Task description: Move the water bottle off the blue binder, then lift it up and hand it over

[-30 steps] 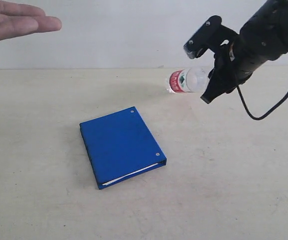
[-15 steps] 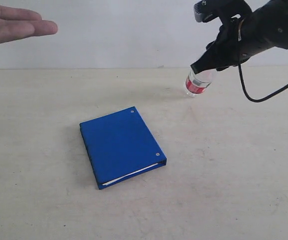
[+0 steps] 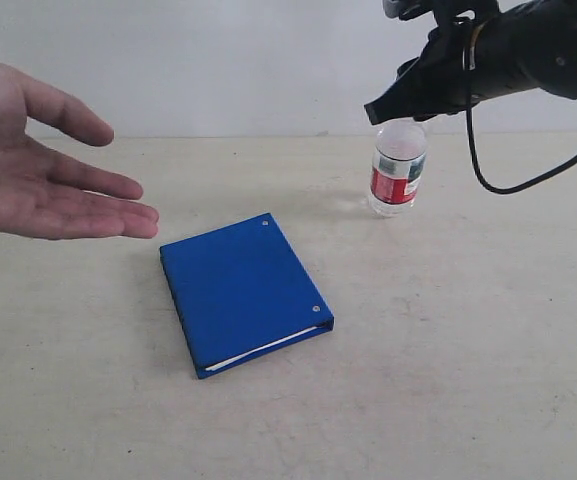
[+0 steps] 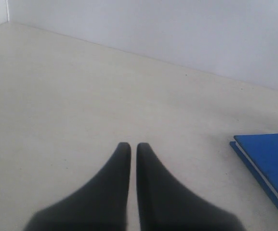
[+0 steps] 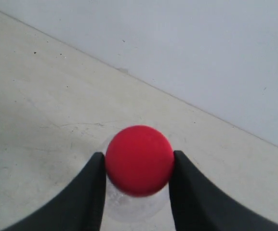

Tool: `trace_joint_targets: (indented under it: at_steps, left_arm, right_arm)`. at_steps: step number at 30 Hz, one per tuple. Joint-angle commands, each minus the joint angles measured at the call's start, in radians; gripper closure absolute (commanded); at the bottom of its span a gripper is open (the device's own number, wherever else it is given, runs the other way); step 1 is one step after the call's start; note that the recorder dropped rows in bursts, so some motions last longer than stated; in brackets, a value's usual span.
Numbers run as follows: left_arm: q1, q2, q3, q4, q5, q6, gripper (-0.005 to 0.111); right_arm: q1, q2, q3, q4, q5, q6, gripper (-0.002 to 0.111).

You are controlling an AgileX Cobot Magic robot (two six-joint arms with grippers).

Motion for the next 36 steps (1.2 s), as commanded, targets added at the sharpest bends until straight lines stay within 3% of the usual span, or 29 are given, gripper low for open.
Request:
trace_joint_targets:
  at_steps: [1, 7, 20, 24, 26, 28, 31, 36]
  left_arm:
    - [-0.004, -0.003, -0.001, -0.003, -0.004, 0.004, 0.102]
    - [-0.004, -0.003, -0.001, -0.003, -0.004, 0.004, 0.102]
    - [-0.004, -0.003, -0.001, -0.003, -0.004, 0.004, 0.102]
    - [-0.004, -0.003, -0.001, -0.003, -0.004, 0.004, 0.102]
    - [-0.004, -0.003, -0.001, -0.003, -0.004, 0.004, 0.102]
    - [-0.004, -0.003, -0.001, -0.003, -0.004, 0.004, 0.102]
    - [-0.004, -0.003, -0.001, -0.003, -0.004, 0.004, 0.102]
    - [-0.004, -0.003, -0.001, 0.003, -0.004, 0.006, 0.102]
  right_arm:
    - [-0.004, 0.024, 0.001, -0.004, -0.023, 0.011, 0.101]
    - [-0.004, 0.052, 0.001, -0.004, -0.023, 0.035, 0.056]
    - [-0.004, -0.016, -0.004, -0.004, -0.017, 0.037, 0.054]
    - [-0.002, -0.119, -0.004, -0.001, 0.184, 0.093, 0.054]
    - [-0.002, -0.177, -0.004, -0.003, 0.283, 0.121, 0.056]
    - [-0.002, -0.246, 0.001, -0.005, 0.341, 0.134, 0.069]
    - [-0.002, -0.359, 0.024, -0.005, 0.346, 0.136, 0.108]
    - [-0.002, -0.639, 0.097, -0.001, 0.408, 0.138, 0.107]
